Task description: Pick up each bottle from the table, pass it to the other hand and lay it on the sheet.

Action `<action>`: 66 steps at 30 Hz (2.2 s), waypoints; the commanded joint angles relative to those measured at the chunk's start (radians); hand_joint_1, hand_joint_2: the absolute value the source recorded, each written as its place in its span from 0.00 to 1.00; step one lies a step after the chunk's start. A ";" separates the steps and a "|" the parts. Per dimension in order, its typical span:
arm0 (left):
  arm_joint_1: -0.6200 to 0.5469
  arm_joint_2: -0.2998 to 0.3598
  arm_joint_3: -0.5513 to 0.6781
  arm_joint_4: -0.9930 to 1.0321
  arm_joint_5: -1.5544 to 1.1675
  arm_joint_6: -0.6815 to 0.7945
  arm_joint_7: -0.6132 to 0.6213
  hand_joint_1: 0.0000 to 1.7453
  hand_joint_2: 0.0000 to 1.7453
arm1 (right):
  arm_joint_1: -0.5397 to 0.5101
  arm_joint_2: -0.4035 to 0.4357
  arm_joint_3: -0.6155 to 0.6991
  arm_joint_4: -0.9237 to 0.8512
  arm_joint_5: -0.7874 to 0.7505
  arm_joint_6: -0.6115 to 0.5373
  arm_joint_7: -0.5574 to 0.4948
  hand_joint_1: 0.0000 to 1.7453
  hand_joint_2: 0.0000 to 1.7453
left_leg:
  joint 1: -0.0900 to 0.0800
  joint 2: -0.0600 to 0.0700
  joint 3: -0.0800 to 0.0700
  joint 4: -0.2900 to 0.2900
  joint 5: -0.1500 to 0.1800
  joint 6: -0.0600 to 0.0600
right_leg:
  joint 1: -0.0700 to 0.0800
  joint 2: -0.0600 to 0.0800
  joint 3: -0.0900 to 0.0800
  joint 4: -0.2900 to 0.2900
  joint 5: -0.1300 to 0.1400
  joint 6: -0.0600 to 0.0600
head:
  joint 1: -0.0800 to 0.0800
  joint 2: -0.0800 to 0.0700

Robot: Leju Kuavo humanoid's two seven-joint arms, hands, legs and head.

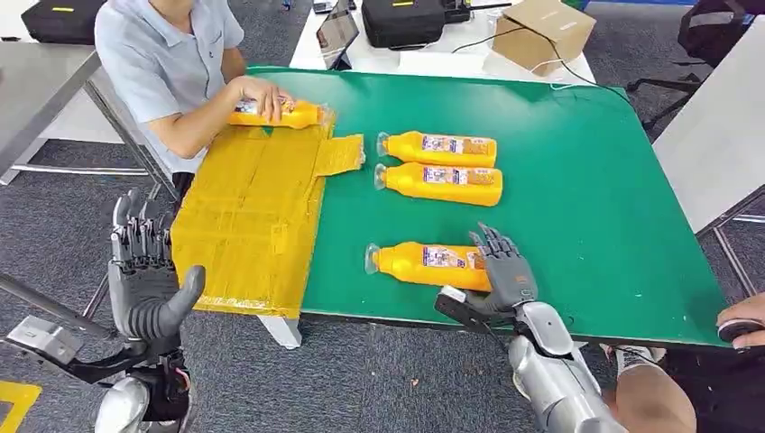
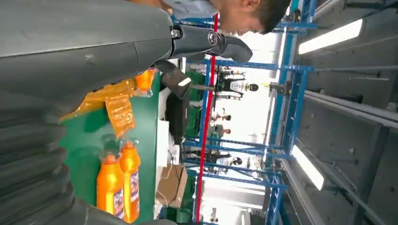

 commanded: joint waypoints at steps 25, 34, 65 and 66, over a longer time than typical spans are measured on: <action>0.048 -0.071 -0.144 0.187 -0.249 0.312 0.125 0.00 1.00 | 0.215 0.130 -0.059 -0.401 -0.547 0.179 -0.211 1.00 1.00 | 0.000 0.004 0.019 -0.002 -0.006 -0.001 | 0.001 0.005 0.017 -0.003 -0.002 -0.002 | 0.000 0.000; 0.091 -0.016 -0.262 0.164 -0.126 0.215 0.080 0.00 1.00 | 0.292 0.189 0.004 -0.633 -0.691 0.103 -0.261 1.00 1.00 | 0.000 0.004 0.005 -0.001 -0.006 0.000 | 0.000 0.005 0.005 -0.002 -0.002 -0.002 | 0.000 0.000; -0.096 -0.018 -0.356 0.270 0.036 -0.035 0.199 0.00 1.00 | 0.110 0.184 0.407 -0.434 -0.607 0.268 -0.285 1.00 1.00 | 0.001 0.004 0.003 -0.002 -0.005 -0.001 | 0.001 0.005 0.003 -0.003 -0.001 -0.002 | 0.000 0.000; -0.096 -0.018 -0.356 0.270 0.036 -0.035 0.199 0.08 1.00 | 0.110 0.184 0.407 -0.434 -0.607 0.268 -0.285 1.00 1.00 | 0.000 0.004 0.002 -0.002 -0.005 0.000 | 0.000 0.005 0.001 -0.003 -0.002 -0.001 | 0.000 0.000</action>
